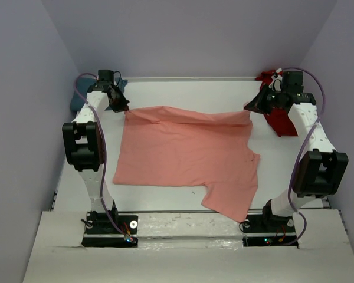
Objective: Fold and stack the t-shirts
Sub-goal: Fold the tshirt
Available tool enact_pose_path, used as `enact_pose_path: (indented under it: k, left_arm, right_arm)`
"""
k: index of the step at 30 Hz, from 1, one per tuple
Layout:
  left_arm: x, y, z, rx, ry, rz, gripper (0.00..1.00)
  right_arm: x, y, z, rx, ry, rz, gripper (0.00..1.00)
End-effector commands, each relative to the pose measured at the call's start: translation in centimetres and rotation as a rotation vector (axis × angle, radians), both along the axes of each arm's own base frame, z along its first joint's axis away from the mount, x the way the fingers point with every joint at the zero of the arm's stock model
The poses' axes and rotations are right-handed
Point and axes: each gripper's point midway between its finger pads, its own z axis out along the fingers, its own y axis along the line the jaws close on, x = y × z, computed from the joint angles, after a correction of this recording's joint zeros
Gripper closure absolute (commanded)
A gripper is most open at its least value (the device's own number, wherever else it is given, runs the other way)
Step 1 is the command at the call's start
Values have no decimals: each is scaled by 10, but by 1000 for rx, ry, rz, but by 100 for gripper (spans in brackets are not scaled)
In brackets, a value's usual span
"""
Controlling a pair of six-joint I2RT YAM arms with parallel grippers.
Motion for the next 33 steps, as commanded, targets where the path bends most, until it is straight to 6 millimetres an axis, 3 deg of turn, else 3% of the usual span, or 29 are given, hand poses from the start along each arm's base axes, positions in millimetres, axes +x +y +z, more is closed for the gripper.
enact_pose_path:
  k: [1, 17, 33]
  left_arm:
    - [-11, 4, 24, 22, -22, 6, 100]
    - [-42, -5, 3, -30, 40, -18, 100]
    - [-63, -3, 0, -12, 70, -33, 100]
  right_arm:
    - [-15, -8, 9, -38, -11, -15, 100]
    - [-59, -13, -16, -75, 112, -44, 100]
    - [-97, -22, -64, -142, 325, -53, 100]
